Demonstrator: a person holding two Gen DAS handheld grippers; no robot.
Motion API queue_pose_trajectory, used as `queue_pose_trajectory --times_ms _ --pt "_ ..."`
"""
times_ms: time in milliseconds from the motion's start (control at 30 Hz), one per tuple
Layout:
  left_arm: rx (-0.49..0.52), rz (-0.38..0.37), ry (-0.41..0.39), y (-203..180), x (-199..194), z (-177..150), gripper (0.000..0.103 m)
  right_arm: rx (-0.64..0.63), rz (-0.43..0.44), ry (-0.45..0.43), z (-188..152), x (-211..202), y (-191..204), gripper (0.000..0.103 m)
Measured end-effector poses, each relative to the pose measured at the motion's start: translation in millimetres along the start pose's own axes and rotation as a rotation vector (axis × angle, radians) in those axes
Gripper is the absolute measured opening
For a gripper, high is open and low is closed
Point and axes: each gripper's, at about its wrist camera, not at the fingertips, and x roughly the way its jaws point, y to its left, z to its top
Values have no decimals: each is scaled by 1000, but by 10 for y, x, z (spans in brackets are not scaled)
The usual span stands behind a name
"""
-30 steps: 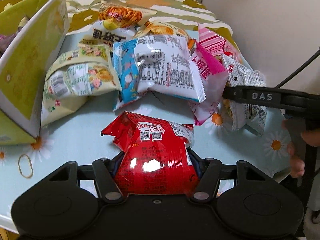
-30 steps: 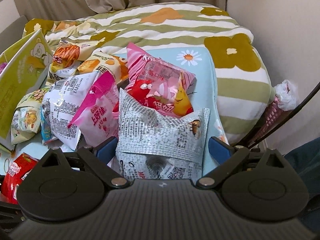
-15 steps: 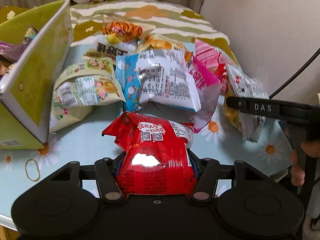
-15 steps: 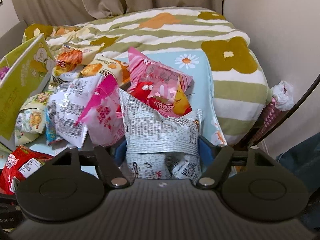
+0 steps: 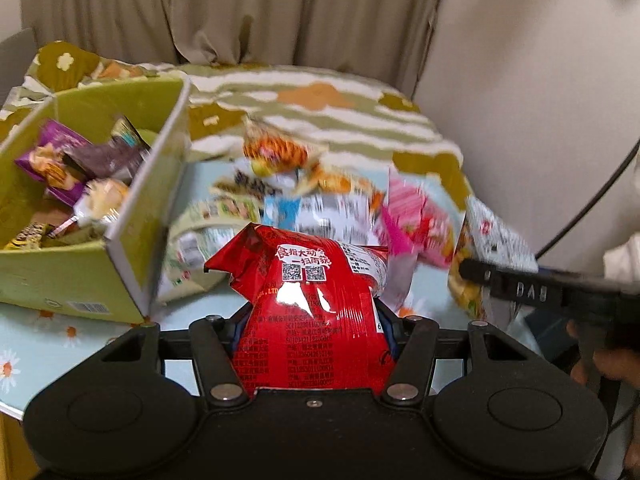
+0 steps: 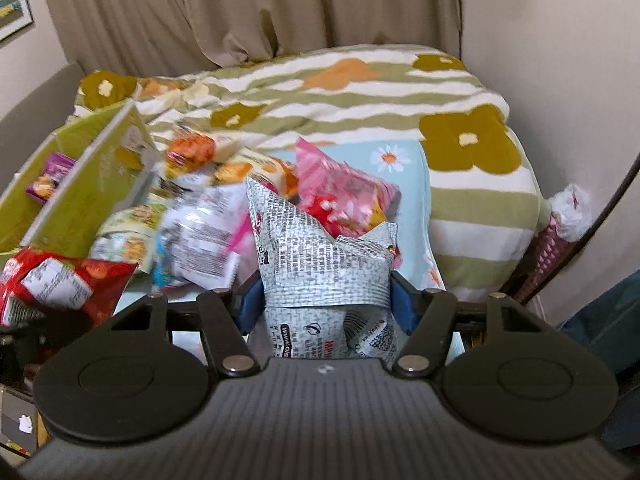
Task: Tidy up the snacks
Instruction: 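Carry the red and white bags into the yellow box and open both tools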
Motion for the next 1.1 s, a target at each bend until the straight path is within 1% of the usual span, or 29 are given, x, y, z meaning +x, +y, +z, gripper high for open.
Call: queue_pose_trajectory --times_ms 100,167,333,400,567,767,967,1100 --pt "-9 11 -50 45 -195 100 62 -20 33 -21 82 -182 100 78" --pt "-13 33 -88 100 -327 175 62 -34 64 -40 154 -293 192 78" --pt "-23 93 -168 376 -586 382 62 -84 139 -94 407 -488 537 78" --pt "-29 111 -182 544 -630 460 62 -100 171 -118 519 -535 721 78" --pt "-35 141 -182 1026 -648 656 62 -130 225 -154 760 -522 1263 78" --pt "-55 169 -169 1683 -538 898 62 -146 264 -152 1000 -265 1932 78" --pt "-47 171 -126 2277 -298 1095 62 -148 268 -130 1125 57 2547 78" --pt "-45 145 -82 2595 -98 1187 62 -136 252 -109 1171 261 2892 78"
